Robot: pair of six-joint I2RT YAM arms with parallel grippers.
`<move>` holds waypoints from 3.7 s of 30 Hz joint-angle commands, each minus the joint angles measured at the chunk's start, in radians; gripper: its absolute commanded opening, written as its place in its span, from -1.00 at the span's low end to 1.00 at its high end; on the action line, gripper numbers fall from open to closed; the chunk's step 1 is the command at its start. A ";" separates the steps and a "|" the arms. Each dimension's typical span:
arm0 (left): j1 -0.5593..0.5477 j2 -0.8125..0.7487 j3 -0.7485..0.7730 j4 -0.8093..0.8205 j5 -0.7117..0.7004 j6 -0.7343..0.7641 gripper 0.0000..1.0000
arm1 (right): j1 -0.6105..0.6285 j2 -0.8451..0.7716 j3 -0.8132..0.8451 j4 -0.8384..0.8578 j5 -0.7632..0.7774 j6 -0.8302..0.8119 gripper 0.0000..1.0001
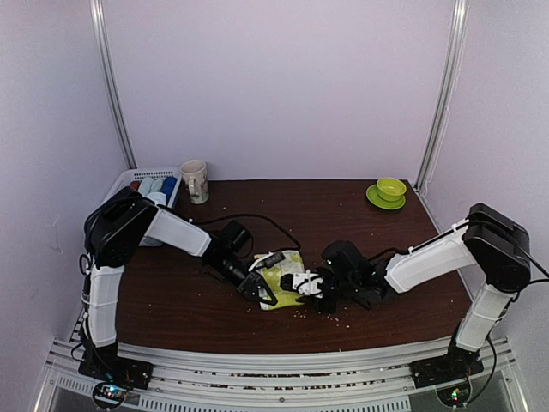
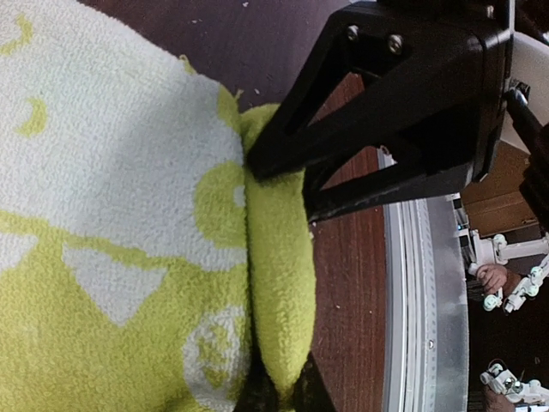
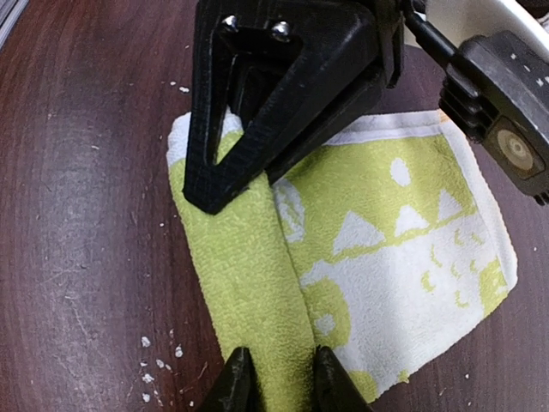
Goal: Roll the towels
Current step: Roll the towel at the center of the board.
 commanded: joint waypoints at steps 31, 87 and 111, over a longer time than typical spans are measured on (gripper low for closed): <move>0.064 0.160 0.003 -0.024 -0.014 -0.189 -1.00 | 0.224 -0.034 -0.183 0.290 0.491 -0.376 0.10; 0.072 -0.719 -0.627 0.591 -0.818 -0.062 0.92 | 0.087 0.113 0.300 -0.528 0.027 -0.125 -1.00; -0.205 -0.748 -0.734 0.661 -0.794 0.378 0.56 | -0.103 0.501 0.844 -1.126 -0.277 -0.075 -1.00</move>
